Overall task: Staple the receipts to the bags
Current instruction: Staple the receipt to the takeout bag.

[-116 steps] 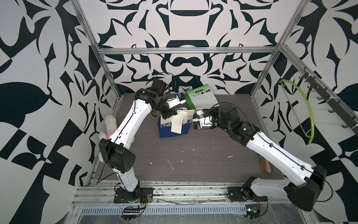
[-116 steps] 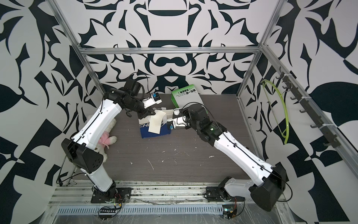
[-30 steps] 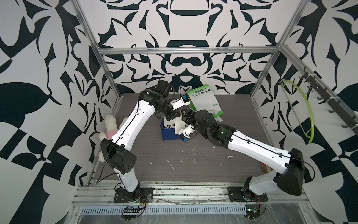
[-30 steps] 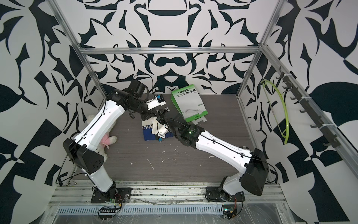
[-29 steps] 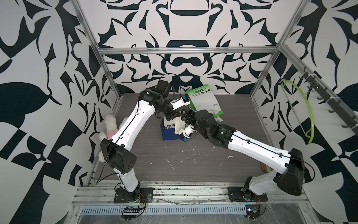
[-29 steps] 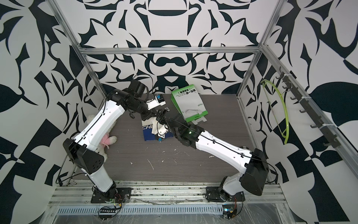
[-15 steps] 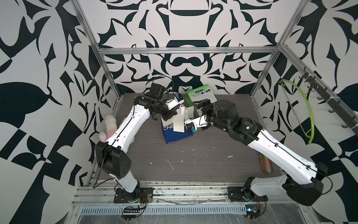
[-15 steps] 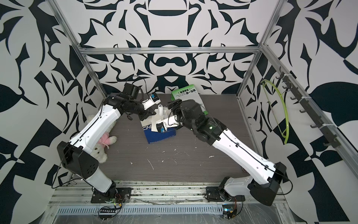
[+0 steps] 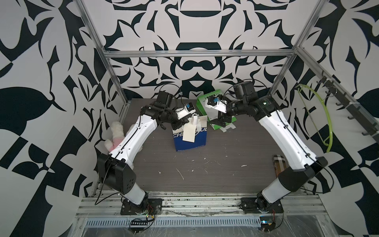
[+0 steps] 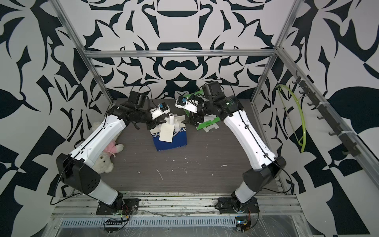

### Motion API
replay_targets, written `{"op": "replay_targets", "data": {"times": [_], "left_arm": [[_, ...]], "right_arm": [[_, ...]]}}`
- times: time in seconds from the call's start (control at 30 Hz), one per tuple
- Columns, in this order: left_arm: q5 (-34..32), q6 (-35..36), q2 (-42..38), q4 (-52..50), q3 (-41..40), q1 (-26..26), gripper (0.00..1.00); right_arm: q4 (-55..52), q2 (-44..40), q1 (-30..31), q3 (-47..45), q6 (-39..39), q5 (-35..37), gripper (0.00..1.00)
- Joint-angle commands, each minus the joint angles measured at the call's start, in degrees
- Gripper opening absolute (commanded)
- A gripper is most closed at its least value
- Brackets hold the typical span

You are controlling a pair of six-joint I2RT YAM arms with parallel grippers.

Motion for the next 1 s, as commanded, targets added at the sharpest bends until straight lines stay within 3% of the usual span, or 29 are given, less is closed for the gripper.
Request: {"op": "replay_targets", "data": {"times": [0.0, 0.4, 0.7, 0.97], "left_arm": [[3.8, 3.7, 0.3, 1.0, -0.1, 0.1, 0.0], [7.0, 5.6, 1.7, 0.8, 1.0, 0.0, 0.0], [7.4, 5.3, 3.7, -1.2, 4.2, 0.0, 0.0], [7.8, 5.0, 3.3, -1.2, 4.1, 0.0, 0.0]], "right_arm": [[-6.7, 3.2, 0.0, 3.7, 1.8, -6.3, 0.94], [-5.3, 10.8, -0.1, 9.2, 2.0, -9.7, 0.96], [-2.8, 13.8, 0.0, 8.8, 4.7, -13.9, 0.92], [0.4, 14.3, 0.6, 7.2, 6.1, -12.8, 0.91]]}}
